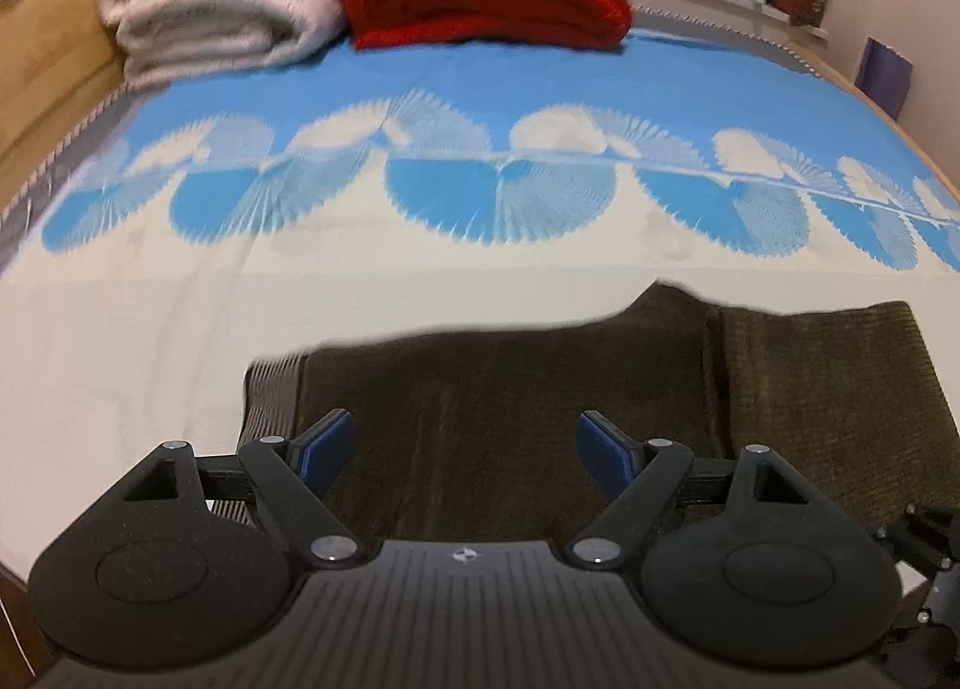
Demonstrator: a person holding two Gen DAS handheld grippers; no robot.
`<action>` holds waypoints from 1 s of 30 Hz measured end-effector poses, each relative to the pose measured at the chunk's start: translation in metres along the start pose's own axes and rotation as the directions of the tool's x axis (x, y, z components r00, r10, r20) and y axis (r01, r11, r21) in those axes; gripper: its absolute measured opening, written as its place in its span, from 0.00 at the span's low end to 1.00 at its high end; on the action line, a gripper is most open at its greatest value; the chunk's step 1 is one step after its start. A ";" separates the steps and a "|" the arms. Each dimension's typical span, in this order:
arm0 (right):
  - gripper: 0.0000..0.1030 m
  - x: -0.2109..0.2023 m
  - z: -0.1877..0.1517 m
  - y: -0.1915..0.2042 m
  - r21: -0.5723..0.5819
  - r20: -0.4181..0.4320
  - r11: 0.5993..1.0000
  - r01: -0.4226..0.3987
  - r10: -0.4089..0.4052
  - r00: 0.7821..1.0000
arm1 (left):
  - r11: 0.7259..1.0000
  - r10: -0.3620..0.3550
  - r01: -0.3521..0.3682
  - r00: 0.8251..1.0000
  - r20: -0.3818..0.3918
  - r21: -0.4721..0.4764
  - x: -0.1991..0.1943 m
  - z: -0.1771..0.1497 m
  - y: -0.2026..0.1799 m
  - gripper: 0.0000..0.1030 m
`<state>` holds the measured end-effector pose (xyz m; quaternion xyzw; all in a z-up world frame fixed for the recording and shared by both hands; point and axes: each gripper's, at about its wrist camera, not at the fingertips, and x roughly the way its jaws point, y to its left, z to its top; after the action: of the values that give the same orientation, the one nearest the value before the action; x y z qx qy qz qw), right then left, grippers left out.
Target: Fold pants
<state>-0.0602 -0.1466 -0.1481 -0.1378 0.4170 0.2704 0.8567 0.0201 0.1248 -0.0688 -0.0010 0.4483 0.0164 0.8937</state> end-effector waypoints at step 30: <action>0.57 -0.102 0.068 -0.148 0.201 0.143 0.964 0.172 -0.202 0.969 | 0.926 -0.147 0.074 0.974 -0.172 -0.370 0.080 -0.085 0.115 0.92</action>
<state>0.0179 -0.2715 -0.0244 -0.0729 0.3544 0.1580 0.9188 -0.0038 0.2409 -0.1822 -0.1923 0.5230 0.0479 0.8290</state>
